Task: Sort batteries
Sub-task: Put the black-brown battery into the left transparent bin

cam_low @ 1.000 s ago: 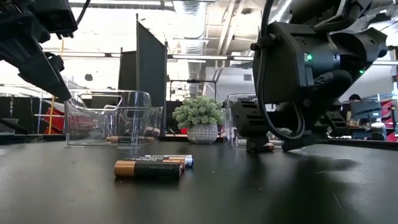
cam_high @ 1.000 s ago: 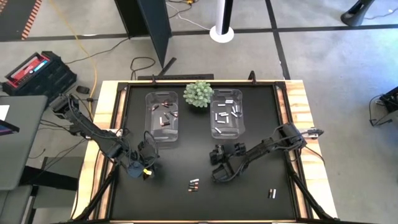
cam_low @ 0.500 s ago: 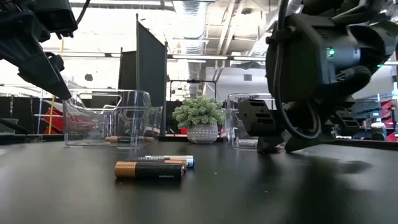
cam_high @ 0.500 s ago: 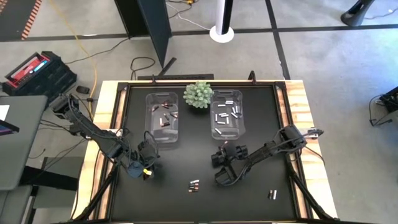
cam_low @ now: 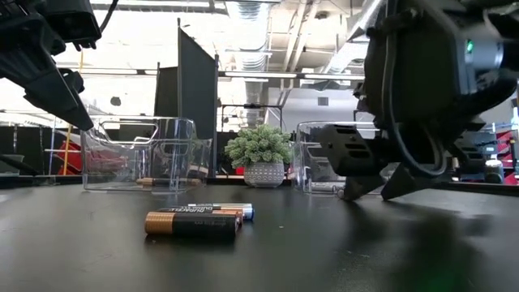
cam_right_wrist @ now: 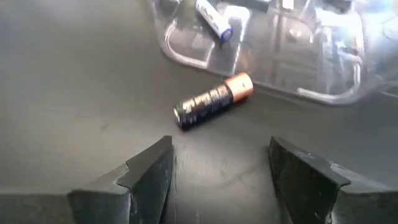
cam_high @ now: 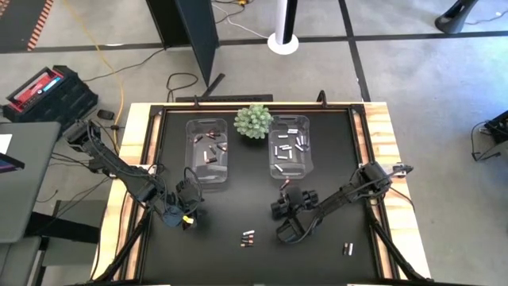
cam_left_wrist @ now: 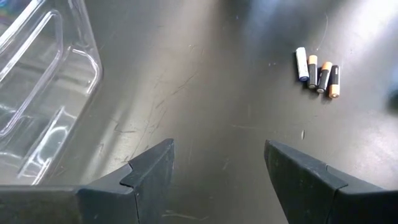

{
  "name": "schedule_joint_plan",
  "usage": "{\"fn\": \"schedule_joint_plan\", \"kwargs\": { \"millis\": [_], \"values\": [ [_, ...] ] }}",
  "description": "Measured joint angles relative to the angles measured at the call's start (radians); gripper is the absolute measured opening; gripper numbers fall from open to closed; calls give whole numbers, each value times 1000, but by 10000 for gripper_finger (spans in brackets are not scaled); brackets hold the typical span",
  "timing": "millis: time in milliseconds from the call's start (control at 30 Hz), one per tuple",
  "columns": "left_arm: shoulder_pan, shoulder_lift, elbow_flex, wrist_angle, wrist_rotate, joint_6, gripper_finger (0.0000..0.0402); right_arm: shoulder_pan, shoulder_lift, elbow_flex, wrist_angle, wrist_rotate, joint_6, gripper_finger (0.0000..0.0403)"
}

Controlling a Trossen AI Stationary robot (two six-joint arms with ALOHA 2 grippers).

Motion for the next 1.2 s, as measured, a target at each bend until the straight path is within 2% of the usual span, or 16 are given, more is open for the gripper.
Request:
{"fn": "schedule_joint_plan", "kwargs": {
  "millis": [133, 433, 567, 867, 1200],
  "values": [
    [0, 0, 0, 6, 0, 1, 245, 0, 0, 18, -38, -20, 0, 285],
    [0, 0, 0, 18, 0, 9, 245, 19, 0, 17, 3, -9, -4, 274],
    [0, 0, 0, 17, 0, 17, 245, 20, 1, 21, 3, 12, 50, 273],
    [0, 0, 0, 17, 0, 28, 245, -4, 2, 81, -4, 26, 43, 273],
    [0, 0, 0, 17, 0, 50, 245, -51, 2, 86, 9, 70, 46, 273]
  ]
}}
